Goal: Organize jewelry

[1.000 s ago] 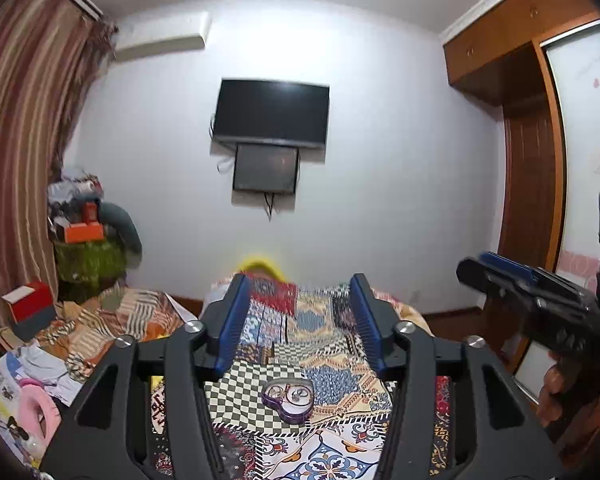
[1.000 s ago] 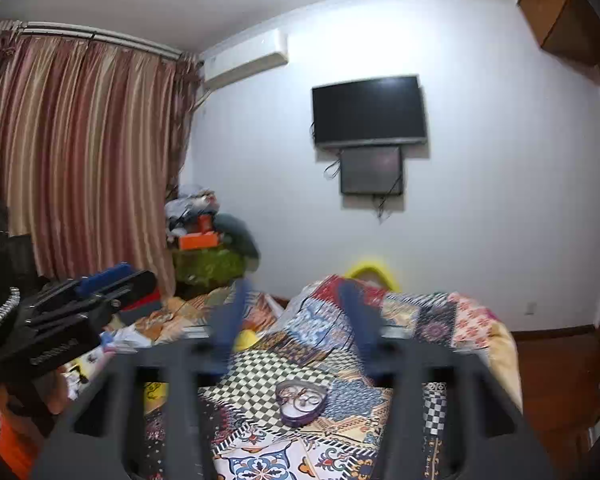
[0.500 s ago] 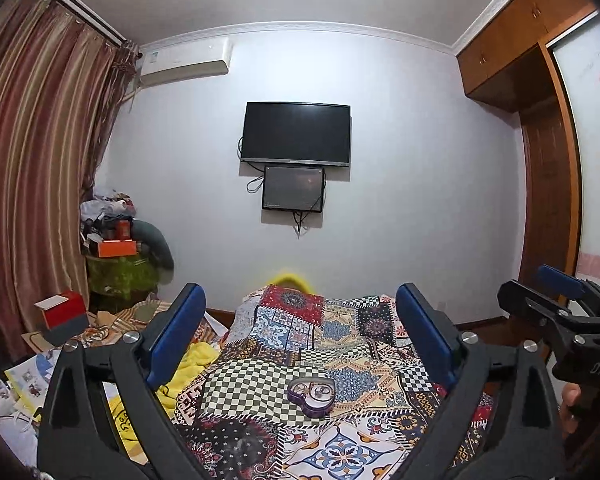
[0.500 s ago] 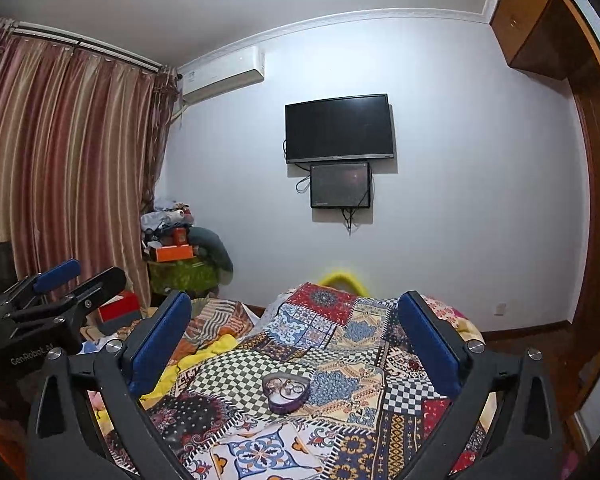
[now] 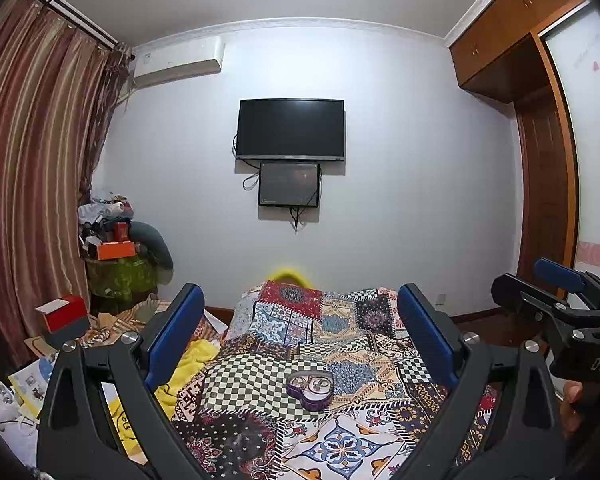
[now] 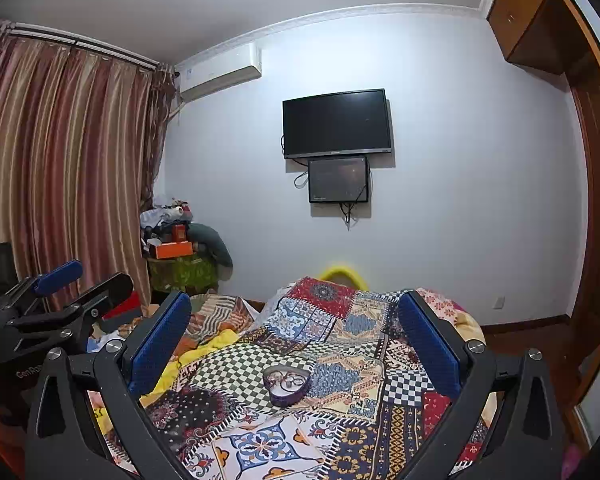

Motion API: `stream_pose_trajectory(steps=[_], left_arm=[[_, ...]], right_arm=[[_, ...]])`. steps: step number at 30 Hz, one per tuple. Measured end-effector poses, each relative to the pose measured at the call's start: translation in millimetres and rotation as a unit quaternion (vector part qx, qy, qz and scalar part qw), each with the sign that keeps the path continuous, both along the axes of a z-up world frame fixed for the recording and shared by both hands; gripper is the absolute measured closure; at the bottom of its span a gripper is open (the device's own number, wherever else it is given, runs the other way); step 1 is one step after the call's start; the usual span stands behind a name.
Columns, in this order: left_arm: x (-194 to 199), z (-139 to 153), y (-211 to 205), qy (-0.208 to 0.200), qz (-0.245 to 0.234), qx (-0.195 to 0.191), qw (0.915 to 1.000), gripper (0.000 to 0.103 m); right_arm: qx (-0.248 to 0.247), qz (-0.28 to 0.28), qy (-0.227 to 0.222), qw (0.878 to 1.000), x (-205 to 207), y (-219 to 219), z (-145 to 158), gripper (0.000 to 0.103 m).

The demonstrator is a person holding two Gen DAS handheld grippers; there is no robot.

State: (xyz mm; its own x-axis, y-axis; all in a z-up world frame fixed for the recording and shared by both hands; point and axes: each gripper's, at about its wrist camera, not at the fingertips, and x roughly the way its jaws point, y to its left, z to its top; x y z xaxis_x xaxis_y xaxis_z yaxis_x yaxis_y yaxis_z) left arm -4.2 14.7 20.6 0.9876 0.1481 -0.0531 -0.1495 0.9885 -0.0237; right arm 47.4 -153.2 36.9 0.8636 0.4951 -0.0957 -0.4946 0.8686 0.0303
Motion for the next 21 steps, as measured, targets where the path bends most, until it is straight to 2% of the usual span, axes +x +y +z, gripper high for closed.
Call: stream_pose_trajectory(steps=[21], left_arm=[[3.6, -1.6, 1.4, 0.015, -0.005, -0.013, 0.9998, 0.005]], right_arm=[[0.003, -0.001, 0.018, 1.000, -2.4, -6.5, -2.5, 0.000]])
